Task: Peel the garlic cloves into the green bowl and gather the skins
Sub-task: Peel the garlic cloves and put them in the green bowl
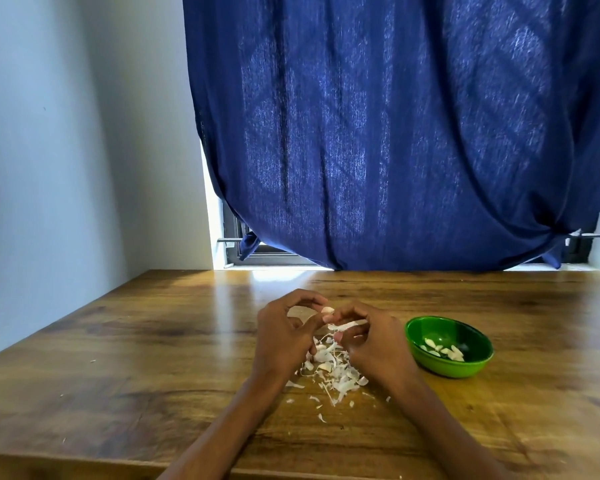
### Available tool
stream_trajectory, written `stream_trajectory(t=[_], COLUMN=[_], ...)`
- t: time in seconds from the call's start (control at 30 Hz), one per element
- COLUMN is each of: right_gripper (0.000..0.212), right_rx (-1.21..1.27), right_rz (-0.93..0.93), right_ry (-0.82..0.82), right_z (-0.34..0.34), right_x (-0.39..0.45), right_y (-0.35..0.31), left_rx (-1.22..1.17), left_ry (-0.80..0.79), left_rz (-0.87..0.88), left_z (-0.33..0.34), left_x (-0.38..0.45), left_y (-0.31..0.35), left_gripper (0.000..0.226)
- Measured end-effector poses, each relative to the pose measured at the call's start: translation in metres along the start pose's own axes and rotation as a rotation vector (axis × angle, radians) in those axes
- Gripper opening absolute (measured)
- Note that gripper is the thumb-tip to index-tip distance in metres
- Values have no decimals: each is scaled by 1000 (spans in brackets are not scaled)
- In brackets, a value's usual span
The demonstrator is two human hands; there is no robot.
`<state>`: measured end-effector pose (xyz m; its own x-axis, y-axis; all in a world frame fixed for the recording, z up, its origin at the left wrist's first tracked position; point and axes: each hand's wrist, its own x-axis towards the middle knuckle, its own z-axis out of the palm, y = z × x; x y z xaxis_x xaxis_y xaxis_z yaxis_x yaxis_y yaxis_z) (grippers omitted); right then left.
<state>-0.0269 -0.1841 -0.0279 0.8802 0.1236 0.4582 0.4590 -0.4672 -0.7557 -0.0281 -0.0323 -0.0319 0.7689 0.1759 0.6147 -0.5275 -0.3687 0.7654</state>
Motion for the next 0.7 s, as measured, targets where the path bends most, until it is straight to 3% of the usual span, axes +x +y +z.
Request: stream_trajectory(t=[0.1, 0.33, 0.7], right_gripper=[21, 11, 11], right_rx=[54, 269, 548], right_rz=[-26, 14, 164], right_ry=[59, 78, 51], right_z=[1, 0, -3], right_x=[-1, -1, -1], right_y=[0, 1, -2], left_rx=[35, -29, -140], left_ry=[-2, -13, -70], left_rz=[11, -3, -42], left_z=[0, -2, 2], left_x=[-1, -3, -3], left_y=[0, 6, 8], left_gripper=[15, 13, 14])
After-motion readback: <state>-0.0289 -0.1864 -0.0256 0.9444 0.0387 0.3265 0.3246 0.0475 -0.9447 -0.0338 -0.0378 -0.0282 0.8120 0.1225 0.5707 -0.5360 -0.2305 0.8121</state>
